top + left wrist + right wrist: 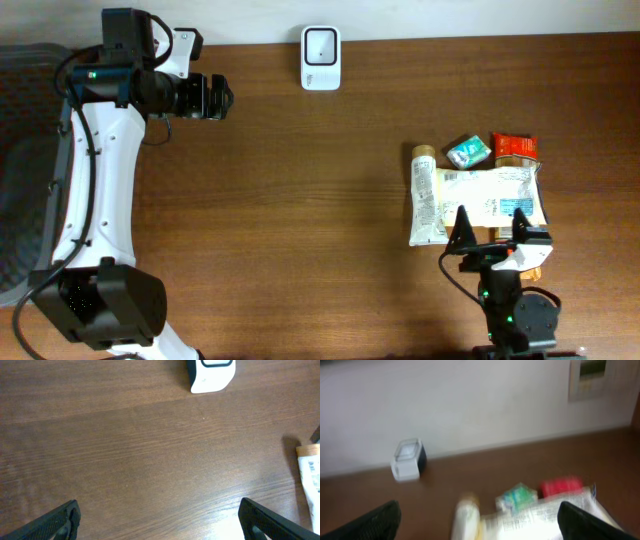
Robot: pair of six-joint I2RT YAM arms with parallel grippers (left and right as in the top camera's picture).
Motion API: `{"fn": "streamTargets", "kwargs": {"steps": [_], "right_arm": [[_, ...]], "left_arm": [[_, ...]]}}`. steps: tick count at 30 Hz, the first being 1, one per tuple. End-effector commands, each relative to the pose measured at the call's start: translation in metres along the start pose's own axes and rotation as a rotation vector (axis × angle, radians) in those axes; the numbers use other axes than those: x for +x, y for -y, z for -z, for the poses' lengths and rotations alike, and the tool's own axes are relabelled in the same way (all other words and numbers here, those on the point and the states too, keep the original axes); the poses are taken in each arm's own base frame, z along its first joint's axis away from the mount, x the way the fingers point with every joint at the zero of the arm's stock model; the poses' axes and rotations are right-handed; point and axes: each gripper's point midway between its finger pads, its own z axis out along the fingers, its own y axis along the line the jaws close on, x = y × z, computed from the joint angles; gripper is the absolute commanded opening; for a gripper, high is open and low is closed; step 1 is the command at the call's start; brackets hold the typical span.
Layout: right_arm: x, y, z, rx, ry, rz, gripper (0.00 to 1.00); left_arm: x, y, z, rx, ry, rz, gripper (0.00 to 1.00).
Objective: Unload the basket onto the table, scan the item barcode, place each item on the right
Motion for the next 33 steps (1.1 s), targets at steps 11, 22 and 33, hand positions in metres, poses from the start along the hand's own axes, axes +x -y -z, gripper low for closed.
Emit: {"fn": "streamTargets", "kwargs": {"steps": [11,22,33], "right_arm": [[0.030,0.007,0.002,0.004,-0.079,-0.004,0.99],[0.031,0.007,0.002,0.004,-0.079,-0.004,0.99],[0.031,0.007,0.002,0.004,-0.079,-0.004,0.99]], "left_arm": [[-0.002,-0.002,0.003,-0.003,0.009,-0.014,0.99],[0.033,-0.008,0.095,-0.198,0.430,-0.232,0.99],[0.182,0.009,0.096,-0.397,0.956,-0.397,0.99]]}}
